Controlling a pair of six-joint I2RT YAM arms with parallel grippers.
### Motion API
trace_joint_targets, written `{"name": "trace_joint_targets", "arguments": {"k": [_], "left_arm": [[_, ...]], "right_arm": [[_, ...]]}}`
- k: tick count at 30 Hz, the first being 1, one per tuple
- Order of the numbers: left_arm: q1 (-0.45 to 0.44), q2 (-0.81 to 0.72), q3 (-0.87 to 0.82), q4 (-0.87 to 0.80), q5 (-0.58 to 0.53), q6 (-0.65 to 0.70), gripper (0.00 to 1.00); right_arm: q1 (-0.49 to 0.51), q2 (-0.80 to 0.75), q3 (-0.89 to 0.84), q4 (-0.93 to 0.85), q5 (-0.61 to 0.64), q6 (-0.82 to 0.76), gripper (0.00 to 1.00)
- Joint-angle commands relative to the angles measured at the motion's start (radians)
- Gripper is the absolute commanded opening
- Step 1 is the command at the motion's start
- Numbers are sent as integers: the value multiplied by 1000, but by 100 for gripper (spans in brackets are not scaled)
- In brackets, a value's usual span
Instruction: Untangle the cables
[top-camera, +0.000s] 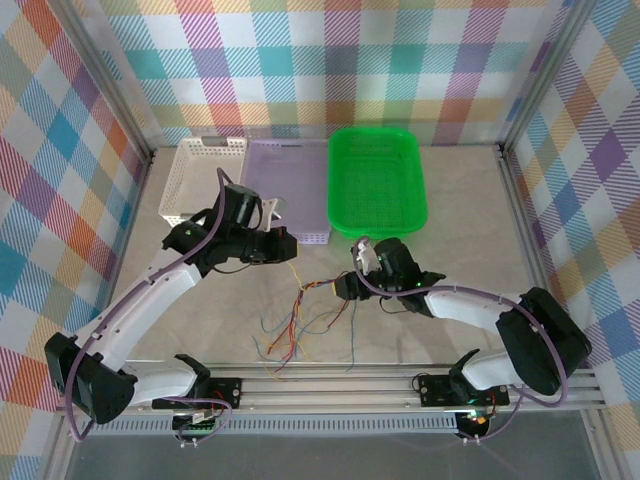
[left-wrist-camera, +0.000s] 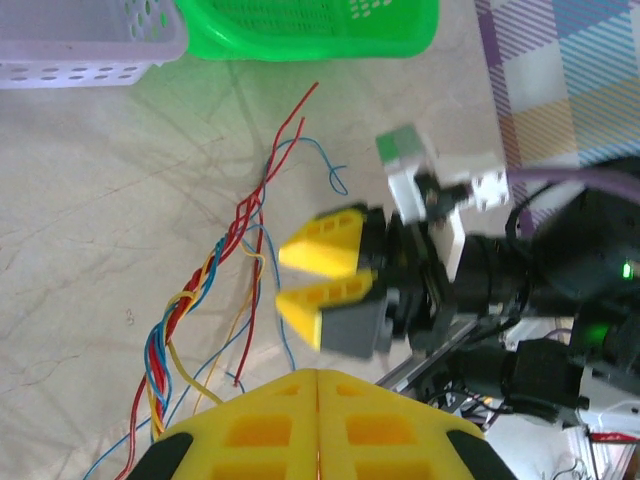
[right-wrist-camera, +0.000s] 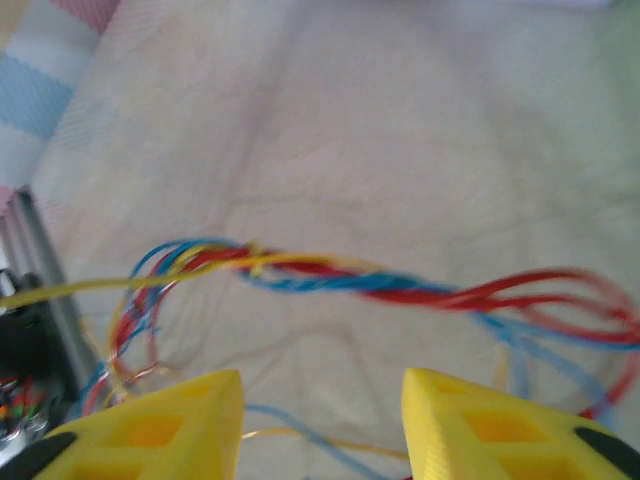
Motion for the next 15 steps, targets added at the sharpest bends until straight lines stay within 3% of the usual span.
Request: {"name": "trace_joint_targets", "arguments": {"k": [1, 4, 10, 15], "left_arm": [[-7, 31, -9, 102, -5, -65, 0], [-8, 57, -3, 149, 16, -100, 0], [-15, 68, 9, 204, 26, -144, 0], [-24, 64, 14, 207, 24, -149, 0]], "right_arm": [[130, -41, -13, 93, -49, 43, 51], [220, -23, -4, 128, 45, 31, 51], [276, 98, 2, 233, 115, 63, 51], [306, 140, 19, 216, 264, 65, 51]]}}
